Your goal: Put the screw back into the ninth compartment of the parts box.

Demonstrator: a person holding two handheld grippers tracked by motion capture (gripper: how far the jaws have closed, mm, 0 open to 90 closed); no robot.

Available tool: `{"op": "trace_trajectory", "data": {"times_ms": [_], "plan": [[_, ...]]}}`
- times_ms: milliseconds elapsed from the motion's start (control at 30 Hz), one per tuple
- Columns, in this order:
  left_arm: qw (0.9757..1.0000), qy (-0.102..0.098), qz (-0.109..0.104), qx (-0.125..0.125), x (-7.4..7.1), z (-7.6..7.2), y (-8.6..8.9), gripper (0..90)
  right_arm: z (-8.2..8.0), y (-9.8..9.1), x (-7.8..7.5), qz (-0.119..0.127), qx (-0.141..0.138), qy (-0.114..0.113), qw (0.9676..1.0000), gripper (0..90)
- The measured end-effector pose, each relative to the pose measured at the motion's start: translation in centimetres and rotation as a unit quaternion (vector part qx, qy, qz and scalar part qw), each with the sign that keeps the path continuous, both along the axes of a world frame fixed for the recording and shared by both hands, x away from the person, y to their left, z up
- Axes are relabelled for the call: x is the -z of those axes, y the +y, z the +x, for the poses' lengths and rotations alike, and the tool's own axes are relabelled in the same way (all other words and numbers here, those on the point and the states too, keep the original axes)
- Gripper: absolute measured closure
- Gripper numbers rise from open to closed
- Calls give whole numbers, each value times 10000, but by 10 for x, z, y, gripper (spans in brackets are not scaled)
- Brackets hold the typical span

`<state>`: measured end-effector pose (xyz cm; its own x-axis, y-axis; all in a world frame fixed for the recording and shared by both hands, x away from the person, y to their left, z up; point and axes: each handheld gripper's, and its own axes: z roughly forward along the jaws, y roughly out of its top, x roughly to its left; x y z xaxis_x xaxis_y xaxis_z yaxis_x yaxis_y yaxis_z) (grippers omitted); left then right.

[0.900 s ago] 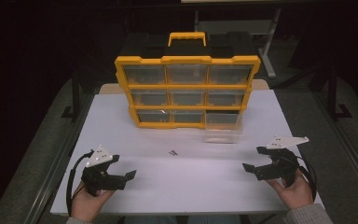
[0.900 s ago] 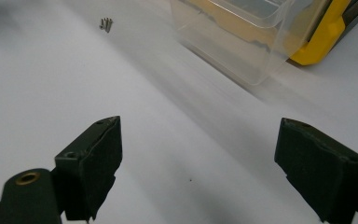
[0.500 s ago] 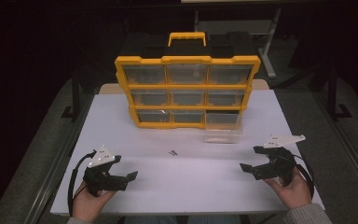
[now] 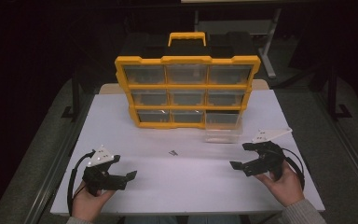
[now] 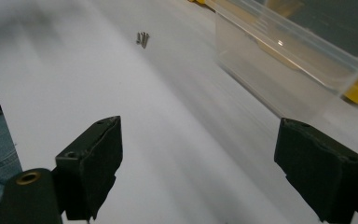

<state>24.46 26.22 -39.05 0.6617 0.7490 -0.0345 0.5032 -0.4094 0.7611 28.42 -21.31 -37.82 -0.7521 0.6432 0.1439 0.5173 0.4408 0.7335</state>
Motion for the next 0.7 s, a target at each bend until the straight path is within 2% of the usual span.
{"op": "trace_trajectory", "data": {"times_ms": [67, 100, 133, 233, 333, 433, 500, 533, 700], "plan": [[10000, 9, 51, 18, 0, 0, 1, 149, 3, 12, -3, -44, -130, -9, 9999, 147], [10000, 9, 51, 18, 0, 0, 1, 149, 3, 12, -3, -44, -130, -9, 9999, 147], [10000, 23, 7, -27, 0, 0, 1, 149, 6, 21, -6, -77, -215, 18, 9997, 148], [10000, 20, -29, -49, 0, 0, 1, 149, 8, 30, -9, -85, -316, -1, 9995, 163], [10000, 0, -7, -32, 0, 0, 1, 149, 12, 47, -15, -168, -556, -22, 9983, 180], [10000, -8, -9, -20, 1, 1, 1, 149, 13, 55, -18, -197, -632, 9, 9978, 185], [10000, -27, 28, 18, 1, 2, 3, 149, 16, 66, -23, -182, -788, 66, 9967, 201], [10000, -27, -18, 1, 2, 2, 3, 149, 17, 70, -25, -211, -840, 42, 9962, 206], [10000, -14, -52, -28, 2, 2, 3, 149, 21, 85, -30, -283, -973, 39, 9948, 220]]}}
